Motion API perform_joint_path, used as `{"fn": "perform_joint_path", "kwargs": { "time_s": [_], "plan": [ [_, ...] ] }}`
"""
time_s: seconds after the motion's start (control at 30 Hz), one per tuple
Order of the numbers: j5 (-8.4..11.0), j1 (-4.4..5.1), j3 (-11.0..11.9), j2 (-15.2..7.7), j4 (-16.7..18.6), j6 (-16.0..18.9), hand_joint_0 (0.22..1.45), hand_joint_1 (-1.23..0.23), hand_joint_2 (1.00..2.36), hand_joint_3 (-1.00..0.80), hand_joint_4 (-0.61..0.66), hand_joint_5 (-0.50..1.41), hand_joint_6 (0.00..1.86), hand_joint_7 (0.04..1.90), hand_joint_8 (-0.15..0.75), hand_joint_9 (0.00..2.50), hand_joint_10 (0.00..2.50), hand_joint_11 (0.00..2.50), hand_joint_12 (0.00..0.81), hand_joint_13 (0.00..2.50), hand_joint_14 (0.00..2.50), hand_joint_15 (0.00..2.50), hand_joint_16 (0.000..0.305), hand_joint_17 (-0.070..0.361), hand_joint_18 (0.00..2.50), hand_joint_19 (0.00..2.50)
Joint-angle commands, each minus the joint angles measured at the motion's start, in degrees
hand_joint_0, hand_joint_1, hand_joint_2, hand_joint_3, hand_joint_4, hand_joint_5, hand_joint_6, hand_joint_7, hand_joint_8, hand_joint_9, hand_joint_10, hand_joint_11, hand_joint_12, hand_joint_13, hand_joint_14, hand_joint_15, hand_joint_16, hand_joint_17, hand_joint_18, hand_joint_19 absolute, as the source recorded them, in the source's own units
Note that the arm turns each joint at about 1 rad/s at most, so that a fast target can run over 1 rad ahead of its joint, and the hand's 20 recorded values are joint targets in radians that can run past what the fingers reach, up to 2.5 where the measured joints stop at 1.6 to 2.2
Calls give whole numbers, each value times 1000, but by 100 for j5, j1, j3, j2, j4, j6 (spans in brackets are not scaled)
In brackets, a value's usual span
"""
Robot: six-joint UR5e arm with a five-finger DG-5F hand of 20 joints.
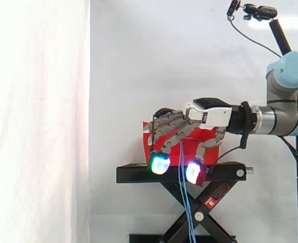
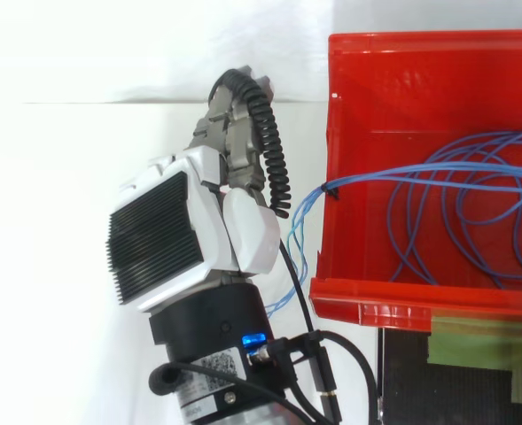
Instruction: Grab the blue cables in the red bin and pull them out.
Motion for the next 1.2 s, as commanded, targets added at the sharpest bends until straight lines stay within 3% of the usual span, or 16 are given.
{"fn": "perform_joint_path", "kwargs": {
  "time_s": [0.0,0.4,0.93,1.07,1.17],
  "plan": [
    [-35,-29,3,4,135,0,740,-1049,1000,-1000,123,855,15,580,216,523,12,393,351,355,11,308,49,110,245,439],
    [-176,-73,-6,4,548,-9,745,-1055,1000,-1000,122,889,13,648,215,530,13,405,351,357,13,301,48,109,244,431],
    [-290,-108,3,4,329,-26,747,-1051,1000,-1000,134,907,14,661,216,552,13,408,351,367,12,309,48,108,251,440],
    [-264,-117,3,-5,311,88,747,-1049,1000,-1000,123,907,14,662,215,551,15,407,351,368,12,312,48,108,254,441],
    [-246,-126,3,-5,355,475,747,-1048,1000,-1000,125,907,14,656,216,554,15,400,351,370,12,310,48,108,256,440]
  ]
}}
